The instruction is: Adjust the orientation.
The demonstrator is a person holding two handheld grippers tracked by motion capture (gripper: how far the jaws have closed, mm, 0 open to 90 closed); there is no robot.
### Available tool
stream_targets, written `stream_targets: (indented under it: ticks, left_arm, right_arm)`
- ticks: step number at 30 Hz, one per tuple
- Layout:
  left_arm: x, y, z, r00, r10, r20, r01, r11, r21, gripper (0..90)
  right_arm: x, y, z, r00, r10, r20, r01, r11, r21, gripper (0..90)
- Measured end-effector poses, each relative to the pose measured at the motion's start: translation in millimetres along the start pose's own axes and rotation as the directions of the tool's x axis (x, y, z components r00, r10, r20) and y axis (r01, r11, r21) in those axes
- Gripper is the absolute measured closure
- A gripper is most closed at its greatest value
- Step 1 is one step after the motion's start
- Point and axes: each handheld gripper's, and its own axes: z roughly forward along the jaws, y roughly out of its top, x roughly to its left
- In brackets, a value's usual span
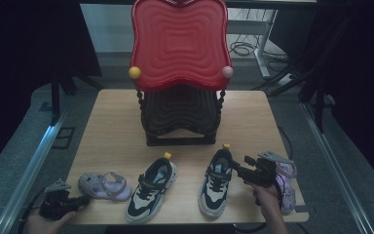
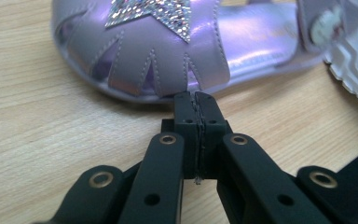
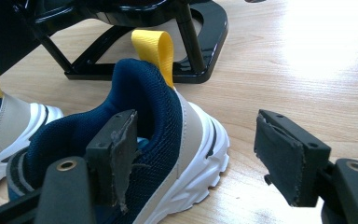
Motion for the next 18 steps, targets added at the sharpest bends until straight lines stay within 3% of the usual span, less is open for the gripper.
stream_targets:
  ticks: [3,11,18]
  left_arm:
    - [6.5,1.5,0.9,0.9997,-0.023,-0.001,0.023,0.9997,-0.009,88.3]
    - [9.5,2.5,1.1,0.9995,-0.031,-0.002,0.031,0.9994,-0.016,88.5]
    - [18.4,0.6,-10.5,0.9977,-0.067,-0.014,0.066,0.9958,-0.063,88.2]
  right_arm:
    - [-1.2,-0.4,0.1,1.0000,0.004,0.002,-0.004,1.000,0.000,31.0]
    - [-1.9,-0.8,0.2,1.0000,0.005,0.004,-0.005,1.000,0.002,30.9]
    - [-2.4,-1.1,0.2,1.0000,0.006,0.006,-0.006,1.000,-0.001,30.9]
